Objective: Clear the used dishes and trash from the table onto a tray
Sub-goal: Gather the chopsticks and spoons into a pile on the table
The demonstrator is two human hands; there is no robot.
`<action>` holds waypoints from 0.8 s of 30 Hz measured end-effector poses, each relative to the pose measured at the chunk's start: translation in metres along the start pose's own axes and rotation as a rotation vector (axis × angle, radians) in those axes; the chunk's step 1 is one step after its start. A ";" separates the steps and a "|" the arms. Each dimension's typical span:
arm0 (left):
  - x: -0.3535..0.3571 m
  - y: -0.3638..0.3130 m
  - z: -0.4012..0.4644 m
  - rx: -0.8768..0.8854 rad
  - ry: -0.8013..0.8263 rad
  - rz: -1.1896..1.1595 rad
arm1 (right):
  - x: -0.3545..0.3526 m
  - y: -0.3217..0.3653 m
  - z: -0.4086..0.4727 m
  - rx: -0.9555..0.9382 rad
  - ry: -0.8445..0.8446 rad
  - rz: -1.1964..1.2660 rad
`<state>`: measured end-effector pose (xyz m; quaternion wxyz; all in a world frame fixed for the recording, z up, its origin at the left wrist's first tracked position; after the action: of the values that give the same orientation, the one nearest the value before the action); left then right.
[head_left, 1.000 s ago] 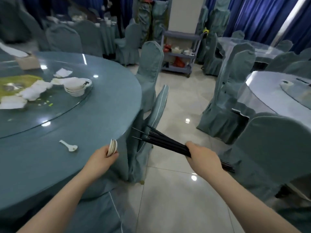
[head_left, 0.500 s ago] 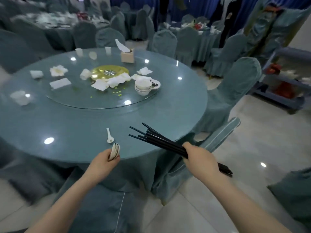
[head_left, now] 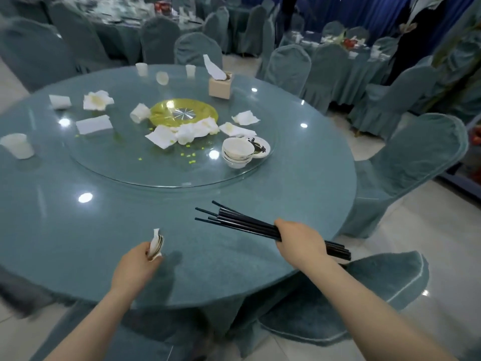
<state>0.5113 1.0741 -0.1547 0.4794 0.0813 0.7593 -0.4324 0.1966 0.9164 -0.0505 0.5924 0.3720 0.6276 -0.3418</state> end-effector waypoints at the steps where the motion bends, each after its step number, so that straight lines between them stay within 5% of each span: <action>1: 0.007 0.003 0.007 -0.024 0.012 0.048 | 0.003 -0.004 0.010 -0.002 0.004 0.004; 18: 0.056 -0.001 0.016 -0.300 0.102 0.177 | 0.117 -0.048 0.143 -0.166 0.198 0.009; 24: 0.060 -0.037 0.002 -0.303 0.000 0.033 | 0.140 -0.056 0.164 -0.189 0.106 0.082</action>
<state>0.4615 1.0321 -0.1811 0.4933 0.0205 0.8145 -0.3047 0.2251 0.7551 -0.2017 0.6044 0.3573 0.6716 -0.2368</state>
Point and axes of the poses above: each hand's wrist, its own z-axis towards the middle knuckle, its own x-axis out of the palm, y = z × x, the point moved 8 cm from there along z, towards the middle knuckle, and after that the axes turned 4 degrees about -y, right-handed, at the moved point
